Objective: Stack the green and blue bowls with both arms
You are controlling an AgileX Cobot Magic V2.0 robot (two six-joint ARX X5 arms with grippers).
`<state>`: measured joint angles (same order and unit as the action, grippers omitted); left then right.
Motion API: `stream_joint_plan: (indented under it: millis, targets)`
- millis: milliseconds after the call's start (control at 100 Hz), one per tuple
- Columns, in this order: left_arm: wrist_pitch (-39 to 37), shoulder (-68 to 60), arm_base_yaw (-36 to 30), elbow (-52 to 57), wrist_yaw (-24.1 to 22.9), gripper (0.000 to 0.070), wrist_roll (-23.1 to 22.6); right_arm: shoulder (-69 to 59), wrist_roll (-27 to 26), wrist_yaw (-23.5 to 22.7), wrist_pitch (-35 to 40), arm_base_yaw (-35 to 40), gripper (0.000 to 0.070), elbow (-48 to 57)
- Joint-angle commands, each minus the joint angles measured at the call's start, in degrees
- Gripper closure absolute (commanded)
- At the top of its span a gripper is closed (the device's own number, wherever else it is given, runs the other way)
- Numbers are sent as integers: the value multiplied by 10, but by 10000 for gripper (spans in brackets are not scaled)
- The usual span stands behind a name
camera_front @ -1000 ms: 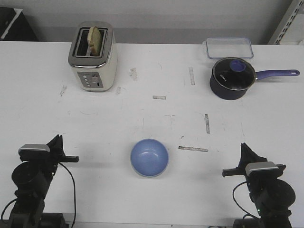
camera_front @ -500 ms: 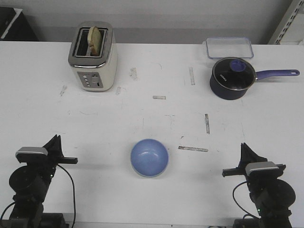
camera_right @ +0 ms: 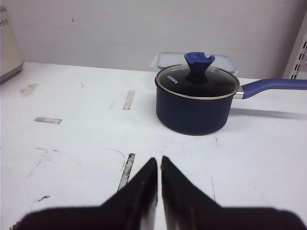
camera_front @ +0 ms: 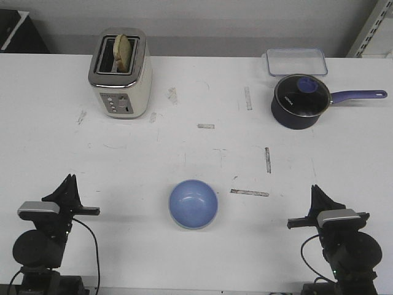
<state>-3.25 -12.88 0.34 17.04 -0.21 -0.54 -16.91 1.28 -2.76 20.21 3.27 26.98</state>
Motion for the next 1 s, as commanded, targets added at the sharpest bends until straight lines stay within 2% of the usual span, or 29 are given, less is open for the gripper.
stream_joint_plan:
  millis: [0,250,370,990]
  targets:
    - [-31,22,1,-42,3,699,1,1,3,2,-9,0,697,3]
    - [-49,131,1,-165,17,699,0,1,3,2,-9,0,697,3]
    - [-19,127,0,-163,19,699,-1,1,3,2,-9,0,697,3]
    - [-24,126,0,-163,19,699,-1,1,3,2,-9,0,697,3]
